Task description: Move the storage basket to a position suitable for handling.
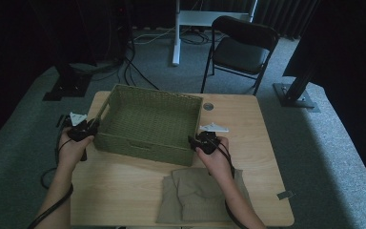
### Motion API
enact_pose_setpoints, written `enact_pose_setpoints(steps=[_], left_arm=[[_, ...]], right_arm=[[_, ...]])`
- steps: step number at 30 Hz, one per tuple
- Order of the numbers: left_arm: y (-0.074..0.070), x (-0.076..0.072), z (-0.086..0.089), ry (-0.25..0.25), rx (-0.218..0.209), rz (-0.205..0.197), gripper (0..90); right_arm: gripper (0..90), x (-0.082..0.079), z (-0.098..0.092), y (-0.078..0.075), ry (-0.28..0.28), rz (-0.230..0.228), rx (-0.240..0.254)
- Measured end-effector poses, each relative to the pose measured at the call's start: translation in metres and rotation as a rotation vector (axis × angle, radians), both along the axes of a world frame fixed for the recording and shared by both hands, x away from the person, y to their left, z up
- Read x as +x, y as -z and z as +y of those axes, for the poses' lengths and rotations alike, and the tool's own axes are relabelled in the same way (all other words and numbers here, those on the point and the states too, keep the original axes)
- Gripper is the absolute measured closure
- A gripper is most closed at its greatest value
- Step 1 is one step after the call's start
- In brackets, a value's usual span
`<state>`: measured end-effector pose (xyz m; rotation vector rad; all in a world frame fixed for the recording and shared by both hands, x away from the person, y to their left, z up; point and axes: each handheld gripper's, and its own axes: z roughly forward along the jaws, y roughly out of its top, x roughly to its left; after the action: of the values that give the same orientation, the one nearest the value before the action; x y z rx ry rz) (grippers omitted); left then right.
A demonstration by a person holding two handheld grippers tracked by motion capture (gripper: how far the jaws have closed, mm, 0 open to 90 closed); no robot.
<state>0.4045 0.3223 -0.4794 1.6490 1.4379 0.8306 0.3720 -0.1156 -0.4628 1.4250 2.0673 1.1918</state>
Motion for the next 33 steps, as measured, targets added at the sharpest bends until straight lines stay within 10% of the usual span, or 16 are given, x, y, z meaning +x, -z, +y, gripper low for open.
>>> enact_pose_setpoints(steps=[19,33], left_arm=[[-0.001,-0.034,-0.009,0.011,-0.060,0.025,78.9],[-0.004,-0.053,-0.020,0.026,-0.050,0.056,80.9]], right_arm=[[68.1,0.008,-0.008,-0.005,0.018,-0.001,-0.106],[71.7,0.005,-0.022,-0.006,0.029,0.016,-0.096]])
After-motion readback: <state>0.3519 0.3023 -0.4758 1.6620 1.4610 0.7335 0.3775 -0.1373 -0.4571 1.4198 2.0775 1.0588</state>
